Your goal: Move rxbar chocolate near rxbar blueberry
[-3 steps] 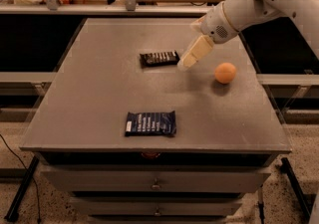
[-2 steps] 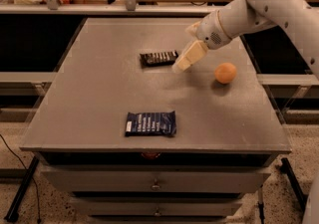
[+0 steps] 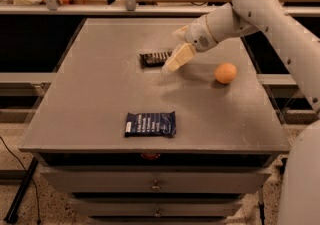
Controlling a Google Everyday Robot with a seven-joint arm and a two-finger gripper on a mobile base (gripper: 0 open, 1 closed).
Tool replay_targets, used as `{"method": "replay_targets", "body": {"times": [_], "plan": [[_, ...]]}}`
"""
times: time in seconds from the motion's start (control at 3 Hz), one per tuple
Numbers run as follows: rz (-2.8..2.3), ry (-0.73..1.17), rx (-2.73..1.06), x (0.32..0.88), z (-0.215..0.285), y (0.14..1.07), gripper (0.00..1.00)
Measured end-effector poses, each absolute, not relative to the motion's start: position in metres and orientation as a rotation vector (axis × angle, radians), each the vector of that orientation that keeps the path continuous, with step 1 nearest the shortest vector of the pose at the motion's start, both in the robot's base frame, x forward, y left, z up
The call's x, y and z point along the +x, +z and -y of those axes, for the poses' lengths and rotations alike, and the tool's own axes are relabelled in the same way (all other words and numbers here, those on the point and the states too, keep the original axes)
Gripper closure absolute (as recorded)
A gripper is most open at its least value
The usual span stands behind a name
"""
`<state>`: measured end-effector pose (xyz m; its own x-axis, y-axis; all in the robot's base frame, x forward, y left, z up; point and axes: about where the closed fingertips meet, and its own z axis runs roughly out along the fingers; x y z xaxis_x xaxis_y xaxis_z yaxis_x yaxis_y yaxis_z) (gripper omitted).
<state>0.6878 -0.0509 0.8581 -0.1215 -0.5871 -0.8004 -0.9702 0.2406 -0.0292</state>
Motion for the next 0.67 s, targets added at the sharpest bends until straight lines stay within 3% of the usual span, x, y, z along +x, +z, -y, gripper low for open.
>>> {"method": "replay_targets", "body": {"times": [0.67], "plan": [[-1.801, 0.722, -1.569, 0.691, 0.024, 0.845, 0.0]]}}
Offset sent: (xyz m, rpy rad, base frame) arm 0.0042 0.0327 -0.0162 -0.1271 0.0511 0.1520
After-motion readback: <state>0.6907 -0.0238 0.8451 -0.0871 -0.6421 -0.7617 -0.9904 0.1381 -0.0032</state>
